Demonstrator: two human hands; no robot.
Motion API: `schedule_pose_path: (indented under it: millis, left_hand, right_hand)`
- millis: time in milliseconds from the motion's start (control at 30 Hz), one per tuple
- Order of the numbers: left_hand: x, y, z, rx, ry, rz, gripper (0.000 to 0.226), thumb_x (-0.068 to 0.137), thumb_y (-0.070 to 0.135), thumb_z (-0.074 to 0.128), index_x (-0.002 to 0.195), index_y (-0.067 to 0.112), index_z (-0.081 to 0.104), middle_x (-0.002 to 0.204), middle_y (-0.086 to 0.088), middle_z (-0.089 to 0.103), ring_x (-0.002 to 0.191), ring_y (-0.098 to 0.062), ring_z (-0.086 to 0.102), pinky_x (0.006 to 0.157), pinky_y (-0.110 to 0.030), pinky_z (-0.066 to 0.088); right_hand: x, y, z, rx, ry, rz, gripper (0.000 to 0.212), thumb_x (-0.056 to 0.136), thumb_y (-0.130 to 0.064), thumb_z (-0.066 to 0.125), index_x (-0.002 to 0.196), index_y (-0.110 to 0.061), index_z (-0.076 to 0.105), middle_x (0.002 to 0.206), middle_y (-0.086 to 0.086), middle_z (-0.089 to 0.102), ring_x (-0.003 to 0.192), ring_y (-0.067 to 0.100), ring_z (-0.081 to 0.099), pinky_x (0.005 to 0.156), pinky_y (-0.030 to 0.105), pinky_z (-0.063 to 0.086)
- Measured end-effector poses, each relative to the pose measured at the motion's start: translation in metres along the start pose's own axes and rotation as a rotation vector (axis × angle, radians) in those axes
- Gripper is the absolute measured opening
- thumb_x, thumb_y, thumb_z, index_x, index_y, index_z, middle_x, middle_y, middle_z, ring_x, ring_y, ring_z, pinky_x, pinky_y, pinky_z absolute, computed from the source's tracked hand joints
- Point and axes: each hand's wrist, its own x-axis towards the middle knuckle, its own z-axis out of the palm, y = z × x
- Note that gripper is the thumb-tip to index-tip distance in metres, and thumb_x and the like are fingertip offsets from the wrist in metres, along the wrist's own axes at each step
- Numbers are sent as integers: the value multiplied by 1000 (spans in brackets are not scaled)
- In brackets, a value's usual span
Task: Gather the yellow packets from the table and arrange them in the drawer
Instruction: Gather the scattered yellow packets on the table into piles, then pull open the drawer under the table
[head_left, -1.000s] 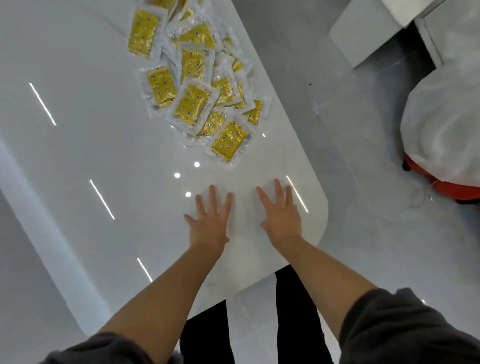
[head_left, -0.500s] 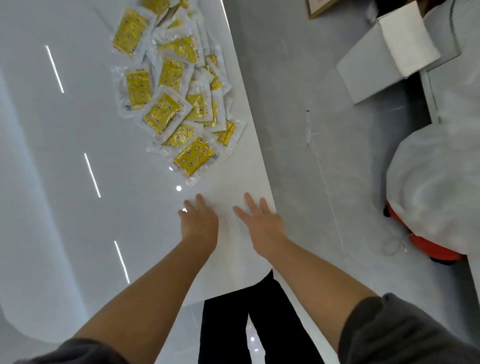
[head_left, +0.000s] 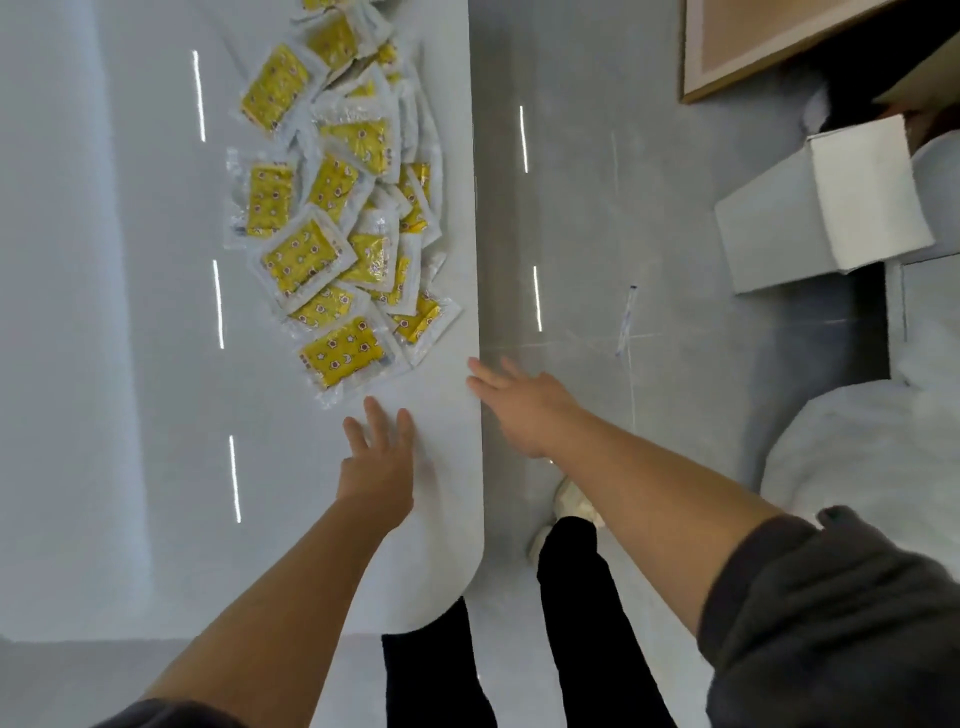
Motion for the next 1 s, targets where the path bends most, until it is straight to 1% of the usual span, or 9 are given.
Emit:
schedule_pose_path:
  millis: [67, 133, 200, 300, 367, 500, 800, 900, 1000]
  left_hand:
    - [-1, 4, -4, -33, -44, -21, 90, 87, 6, 53, 150, 15, -11, 152, -23, -28, 141, -52, -10, 100, -44, 47]
    - [-3, 5, -9, -54, -65, -37, 86, 87, 7, 51, 150, 13, -7, 152, -23, -26, 142, -51, -8, 101, -44, 46]
    - [-2, 11, -19, -97, -45, -81, 74, 87, 12, 49, 148, 10, 7, 155, -24, -11, 142, -46, 9, 102, -42, 44]
    - [6, 25, -48, -179, 131, -143, 38, 89, 16, 46, 126, 9, 47, 130, -13, 44, 114, -26, 49, 87, -32, 47]
    - [18, 33, -74, -214, 263, -125, 27, 89, 16, 46, 113, 10, 55, 112, -7, 54, 102, -24, 52, 81, -32, 45]
    - [49, 46, -131, -291, 438, -129, 27, 83, 12, 53, 110, 10, 55, 111, -10, 53, 103, -29, 50, 80, -38, 44]
    - [138, 60, -249, -284, 682, -135, 31, 64, 2, 66, 94, 8, 64, 114, -16, 57, 111, -36, 52, 82, -45, 43]
    - [168, 65, -281, -239, 661, -91, 37, 76, 11, 66, 112, 10, 59, 136, -15, 48, 131, -34, 40, 96, -48, 38]
    - [203, 60, -309, -161, 501, -66, 70, 90, 23, 60, 147, 14, 21, 160, -12, 6, 148, -30, 3, 116, -49, 13]
  right_hand:
    - [0, 3, -8, -54, -50, -22, 84, 88, 4, 41, 154, -28, 0, 158, -17, -20, 144, 22, 24, 100, 40, 38]
    - [1, 8, -14, -115, -79, -44, 84, 88, 3, 40, 154, -30, 0, 157, -19, -21, 118, 21, 52, 73, 31, 41]
    - [5, 16, -22, -159, -93, -91, 84, 87, 3, 39, 153, -32, 1, 157, -21, -19, 104, 19, 57, 65, 30, 41]
    - [14, 24, -41, -108, -102, -135, 75, 92, -1, 37, 153, -32, 8, 160, -19, -2, 129, 23, 45, 92, 34, 46]
    - [21, 32, -61, 72, -37, -84, 65, 97, -9, 37, 153, -31, 12, 160, -10, 16, 137, 25, 37, 101, 34, 39]
    - [40, 62, -112, 210, 127, -2, 57, 98, -19, 39, 151, -28, 21, 154, 2, 35, 132, 28, 43, 102, 37, 42]
    - [112, 126, -223, 283, 96, 38, 56, 98, -20, 41, 151, -20, 26, 147, 12, 42, 132, 31, 43, 105, 34, 39]
    - [142, 147, -253, 329, 97, 97, 55, 96, -20, 45, 149, -15, 30, 149, 11, 41, 136, 28, 40, 110, 31, 34]
    - [172, 164, -273, 370, 30, 137, 54, 95, -16, 45, 147, -10, 33, 150, 11, 41, 137, 26, 39, 111, 28, 32]
